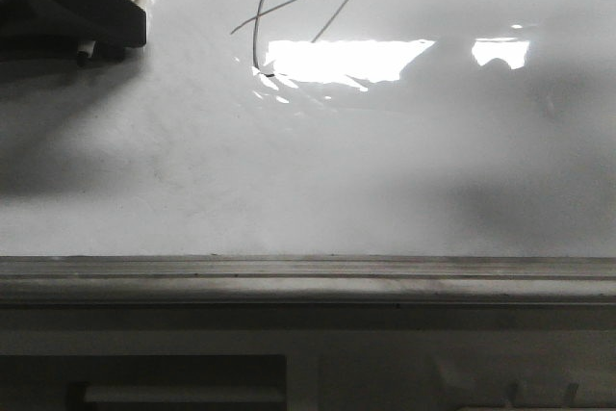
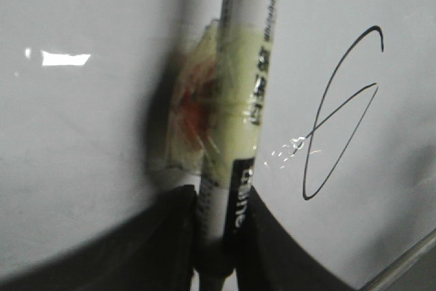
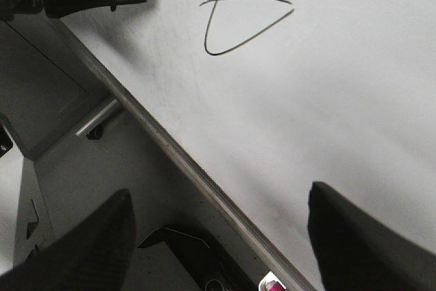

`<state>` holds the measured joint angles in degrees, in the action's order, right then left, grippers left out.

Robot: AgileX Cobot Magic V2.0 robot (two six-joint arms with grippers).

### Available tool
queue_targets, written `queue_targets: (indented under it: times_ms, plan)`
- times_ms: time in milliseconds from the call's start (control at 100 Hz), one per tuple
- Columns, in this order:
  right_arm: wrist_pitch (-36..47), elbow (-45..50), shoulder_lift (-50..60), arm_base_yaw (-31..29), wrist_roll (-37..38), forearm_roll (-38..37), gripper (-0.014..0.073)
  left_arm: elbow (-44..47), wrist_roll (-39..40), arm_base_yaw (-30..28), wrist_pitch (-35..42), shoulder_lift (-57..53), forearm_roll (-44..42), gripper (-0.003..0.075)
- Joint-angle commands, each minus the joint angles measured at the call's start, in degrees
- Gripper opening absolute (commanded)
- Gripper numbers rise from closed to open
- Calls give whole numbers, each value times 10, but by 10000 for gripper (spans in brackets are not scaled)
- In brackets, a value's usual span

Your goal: Write number 6 on whiteboard

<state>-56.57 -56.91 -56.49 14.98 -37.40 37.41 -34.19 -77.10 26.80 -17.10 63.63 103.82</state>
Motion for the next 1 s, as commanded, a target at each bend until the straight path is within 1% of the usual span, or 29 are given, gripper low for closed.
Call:
queue_targets:
  times_ms: [0, 120, 150, 190, 390, 560, 810, 990]
  plan:
    - [26, -14, 9, -3, -3, 27, 477, -19, 7, -5, -15, -5, 21, 136]
    - [26, -14, 9, -3, -3, 27, 477, -19, 7, -5, -15, -5, 21, 361]
    - [26, -14, 9, -3, -3, 27, 477, -19, 7, -5, -15, -5, 21, 394]
    - [26, -14, 9, -3, -3, 27, 477, -19, 7, -5, -15, -5, 21, 419]
    - [25, -14, 9, -3, -3, 27, 477, -19, 7, -5, -15, -5, 21, 421]
    - [20, -14, 9, -3, -3, 27, 477, -19, 7, -5, -16, -6, -9, 421]
    - [19, -14, 9, -3, -3, 25, 477, -19, 7, -5, -15, -20, -15, 421]
    - [21, -14, 9, -3, -3, 25, 477, -19, 7, -5, 11, -20, -1, 421]
